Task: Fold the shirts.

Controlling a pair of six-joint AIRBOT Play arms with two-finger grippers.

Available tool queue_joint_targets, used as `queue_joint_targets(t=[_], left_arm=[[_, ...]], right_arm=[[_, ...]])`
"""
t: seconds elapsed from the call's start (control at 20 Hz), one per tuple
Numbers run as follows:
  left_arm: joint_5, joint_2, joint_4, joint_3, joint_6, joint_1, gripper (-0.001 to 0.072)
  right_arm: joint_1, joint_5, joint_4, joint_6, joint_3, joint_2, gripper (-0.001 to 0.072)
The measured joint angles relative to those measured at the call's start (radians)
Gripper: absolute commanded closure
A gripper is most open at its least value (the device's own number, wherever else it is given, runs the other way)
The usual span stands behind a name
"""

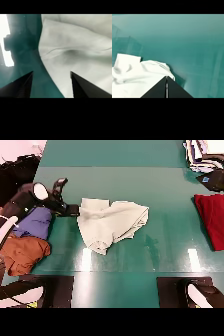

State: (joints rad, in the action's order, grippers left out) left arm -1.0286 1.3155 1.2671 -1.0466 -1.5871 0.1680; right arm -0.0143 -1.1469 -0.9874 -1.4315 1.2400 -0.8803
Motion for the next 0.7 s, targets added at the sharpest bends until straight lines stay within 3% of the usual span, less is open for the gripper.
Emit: queue_joint_targets(t=[0.45,0.5,0.55,0.65,0.7], left_arm=[[0.194,0.025,-0.130,0.144,0.021,-0.016,0.0161],[0.203,0.032,-0.147,0.145,0.022,-0.016,0.0269],[0.215,0.042,-0.161,0.147,0.022,-0.016,0.0452],[0.227,0.052,-0.175,0.145,0.023,-0.016,0.0681],[0.229,0.055,-0.180,0.138,0.025,-0.016,0.0684]], right_arm=[[-0.050,0.000,-0.002,0.000,0.000,-0.038,0.0691],[-0.051,0.000,-0.002,0.000,0.000,-0.034,0.0691],[-0.051,0.000,-0.002,0.000,0.000,-0.029,0.0691],[-0.051,0.000,-0.008,0.000,0.000,-0.014,0.0691],[-0.051,0.000,-0.016,0.000,0.000,-0.007,0.0691]])
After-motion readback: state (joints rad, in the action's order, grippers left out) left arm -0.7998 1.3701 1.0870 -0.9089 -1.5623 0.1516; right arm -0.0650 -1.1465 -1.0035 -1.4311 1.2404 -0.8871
